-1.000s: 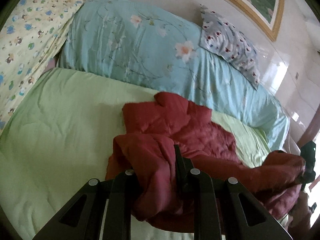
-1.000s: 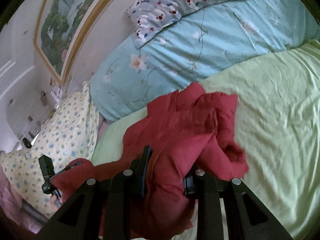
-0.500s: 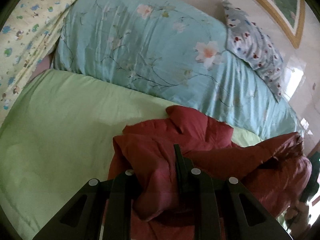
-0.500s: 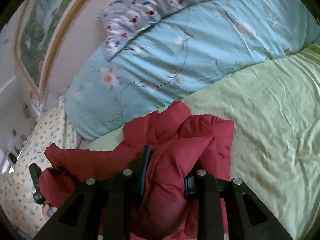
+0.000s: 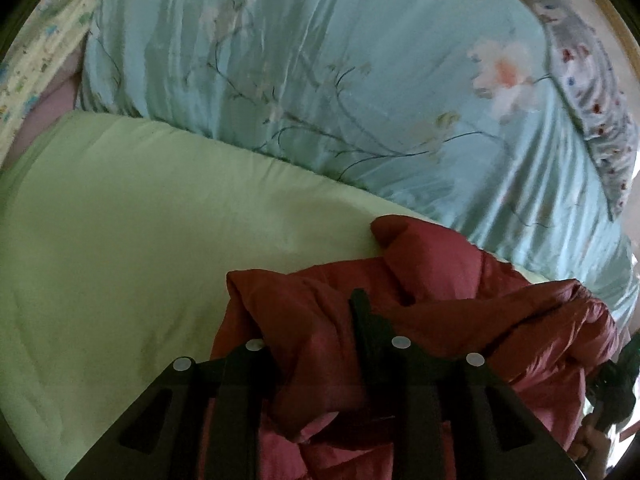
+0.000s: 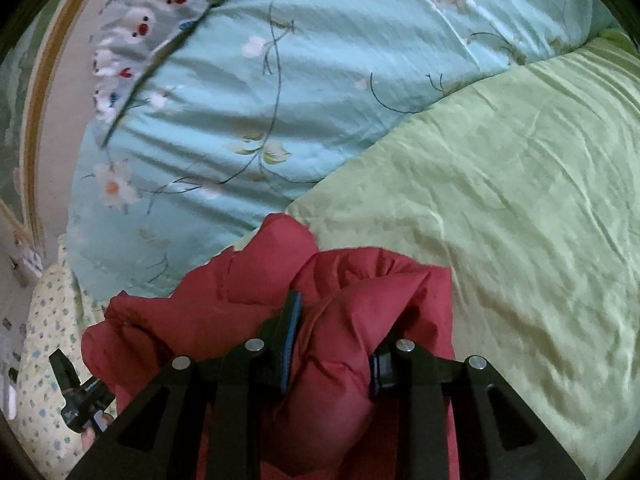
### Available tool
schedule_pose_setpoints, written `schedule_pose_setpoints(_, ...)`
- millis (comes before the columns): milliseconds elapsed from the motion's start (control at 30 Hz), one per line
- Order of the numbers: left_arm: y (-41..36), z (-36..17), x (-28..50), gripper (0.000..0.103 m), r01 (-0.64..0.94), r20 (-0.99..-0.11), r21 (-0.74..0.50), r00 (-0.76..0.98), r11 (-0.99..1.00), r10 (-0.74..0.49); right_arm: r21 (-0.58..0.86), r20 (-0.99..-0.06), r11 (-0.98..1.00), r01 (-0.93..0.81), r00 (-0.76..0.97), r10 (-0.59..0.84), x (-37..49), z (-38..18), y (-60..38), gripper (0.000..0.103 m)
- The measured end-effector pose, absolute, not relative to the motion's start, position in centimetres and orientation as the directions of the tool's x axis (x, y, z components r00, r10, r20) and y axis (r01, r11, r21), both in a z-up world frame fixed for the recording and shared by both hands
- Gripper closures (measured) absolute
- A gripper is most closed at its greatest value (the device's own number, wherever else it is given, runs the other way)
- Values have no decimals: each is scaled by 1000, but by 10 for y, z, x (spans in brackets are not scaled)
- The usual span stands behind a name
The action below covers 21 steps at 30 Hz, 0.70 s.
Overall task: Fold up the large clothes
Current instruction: 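Fold the hem toward the collar with the right tool while the left tool grips the hem too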
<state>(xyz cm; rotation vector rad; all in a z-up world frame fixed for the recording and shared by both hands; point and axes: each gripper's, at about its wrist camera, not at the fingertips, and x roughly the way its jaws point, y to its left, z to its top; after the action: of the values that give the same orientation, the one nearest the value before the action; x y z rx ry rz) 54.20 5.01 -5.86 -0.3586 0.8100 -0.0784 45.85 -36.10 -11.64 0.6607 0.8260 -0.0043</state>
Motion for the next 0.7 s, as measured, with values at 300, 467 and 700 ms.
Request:
schedule_pose_setpoints(300,49,-94,608,73,-121,-750,-357,628,926,-208,531,-709,801,276,663,241,503,-147,-369,74)
schedule_pose_setpoints(467,52,-85,596,57,-88,-736,-363,638,928,-227,533,-714,792,297,661,233,512,-160,-371,74)
schedule_pose_setpoints(700,60,-57,532,17,-33,-662,-342,718,939,-215,550,-704,780,299,668,241,511,-165,-374,74)
